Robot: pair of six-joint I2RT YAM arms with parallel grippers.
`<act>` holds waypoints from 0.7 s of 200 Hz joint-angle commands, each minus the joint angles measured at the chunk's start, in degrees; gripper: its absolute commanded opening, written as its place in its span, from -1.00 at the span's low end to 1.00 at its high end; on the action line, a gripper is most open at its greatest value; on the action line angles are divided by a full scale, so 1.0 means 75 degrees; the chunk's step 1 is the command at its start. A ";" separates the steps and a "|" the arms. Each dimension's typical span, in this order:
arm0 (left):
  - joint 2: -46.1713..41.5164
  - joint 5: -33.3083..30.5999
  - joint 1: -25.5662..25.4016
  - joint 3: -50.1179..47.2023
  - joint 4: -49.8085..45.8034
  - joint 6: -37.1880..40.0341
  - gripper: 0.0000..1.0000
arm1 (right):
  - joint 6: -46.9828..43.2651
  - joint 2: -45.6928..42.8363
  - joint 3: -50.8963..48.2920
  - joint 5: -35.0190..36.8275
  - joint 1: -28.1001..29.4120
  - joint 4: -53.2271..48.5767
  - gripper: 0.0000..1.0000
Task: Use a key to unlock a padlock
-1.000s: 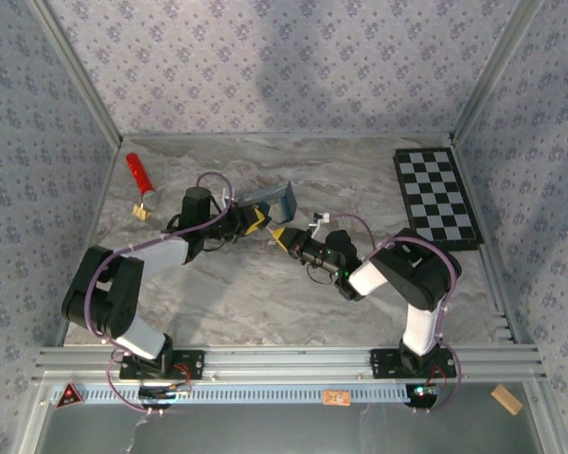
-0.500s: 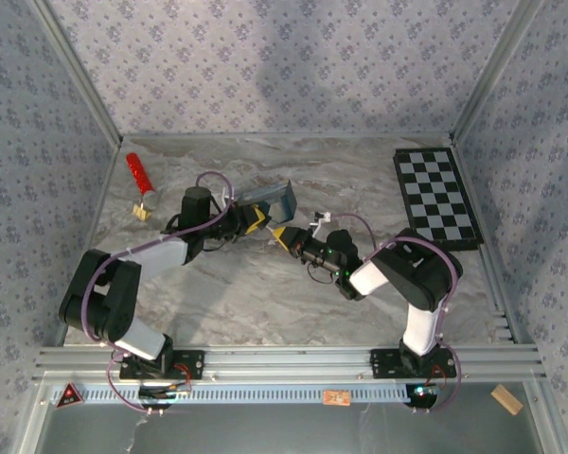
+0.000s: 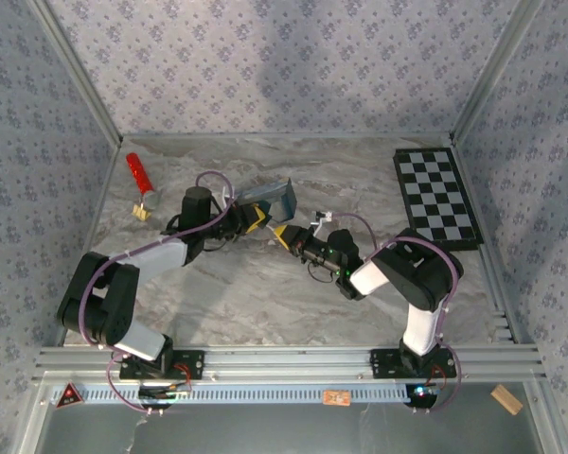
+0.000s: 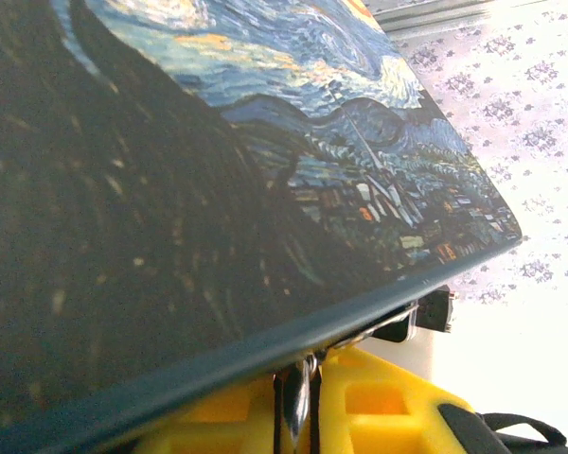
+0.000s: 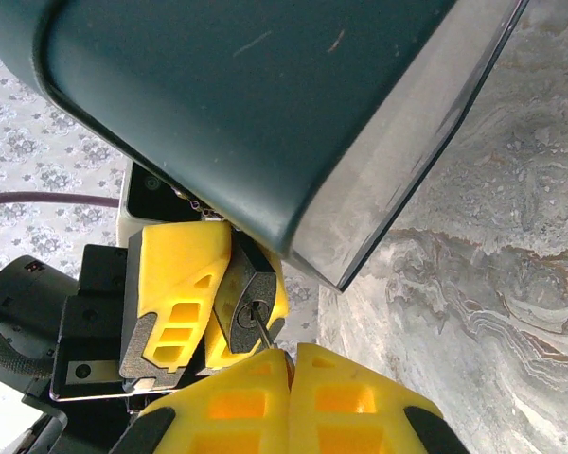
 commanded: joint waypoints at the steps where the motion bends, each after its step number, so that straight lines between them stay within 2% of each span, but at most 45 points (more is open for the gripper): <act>1: -0.0302 0.0491 -0.0358 0.0120 0.0799 0.0238 -1.00 | -0.0001 -0.0030 0.0327 0.0136 0.0185 -0.0052 -1.00; 70: -0.0130 0.0456 -0.0448 0.0103 0.0704 0.0376 -1.00 | -0.0182 -0.0225 0.0273 0.0094 0.0125 0.0032 -1.00; 104: -0.0054 0.0767 -0.0460 0.0127 0.0836 0.0621 -1.00 | 0.0416 -0.0302 0.0369 -0.0191 -0.0014 0.0130 -1.00; 140: -0.0114 0.0755 -0.0483 -0.0044 0.1425 0.0419 -1.00 | 0.0745 -0.0478 0.0274 -0.0127 -0.0079 0.0131 -1.00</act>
